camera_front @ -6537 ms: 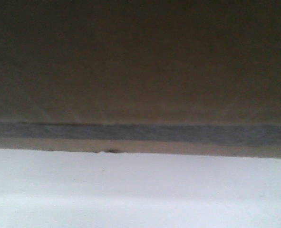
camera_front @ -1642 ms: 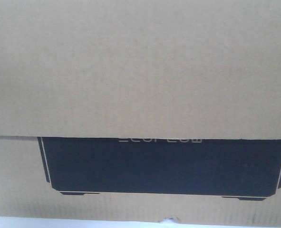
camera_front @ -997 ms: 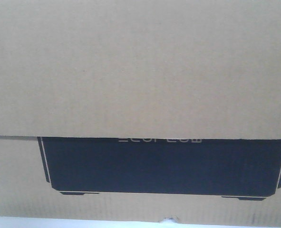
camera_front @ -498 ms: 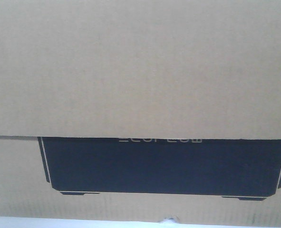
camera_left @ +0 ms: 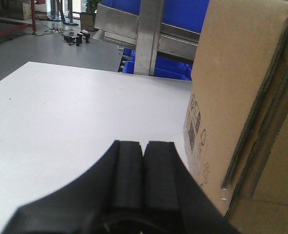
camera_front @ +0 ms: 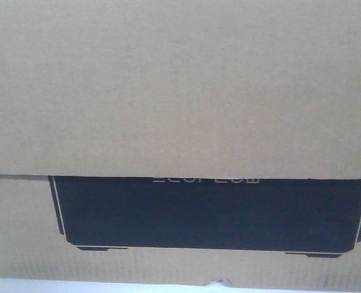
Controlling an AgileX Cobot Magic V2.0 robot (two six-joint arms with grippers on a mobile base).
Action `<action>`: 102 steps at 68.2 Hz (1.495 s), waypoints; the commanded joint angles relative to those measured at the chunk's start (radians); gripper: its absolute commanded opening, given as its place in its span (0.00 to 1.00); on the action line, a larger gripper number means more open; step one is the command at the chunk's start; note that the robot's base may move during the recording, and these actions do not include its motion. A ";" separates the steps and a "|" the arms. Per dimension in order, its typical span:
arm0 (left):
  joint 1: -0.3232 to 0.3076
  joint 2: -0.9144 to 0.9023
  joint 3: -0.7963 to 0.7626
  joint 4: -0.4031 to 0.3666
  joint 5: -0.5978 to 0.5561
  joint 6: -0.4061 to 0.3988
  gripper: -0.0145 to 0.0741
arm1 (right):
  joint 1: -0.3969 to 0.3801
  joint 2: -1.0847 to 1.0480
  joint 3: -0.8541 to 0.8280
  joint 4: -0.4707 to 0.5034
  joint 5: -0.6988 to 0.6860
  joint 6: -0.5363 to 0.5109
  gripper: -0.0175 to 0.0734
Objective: Grab box from left shelf to table start
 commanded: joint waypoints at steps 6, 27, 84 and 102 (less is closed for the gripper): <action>-0.004 -0.014 -0.005 0.003 -0.094 0.001 0.05 | -0.003 0.011 -0.020 -0.013 -0.101 -0.005 0.26; -0.004 -0.014 -0.005 0.003 -0.094 0.001 0.05 | -0.003 0.002 0.255 -0.003 -0.379 0.061 0.26; -0.004 -0.012 -0.005 0.003 -0.094 0.001 0.05 | -0.002 -0.004 0.511 -0.001 -0.660 0.062 0.26; -0.004 -0.012 -0.005 0.003 -0.094 0.001 0.05 | -0.002 -0.004 0.511 -0.001 -0.660 0.062 0.26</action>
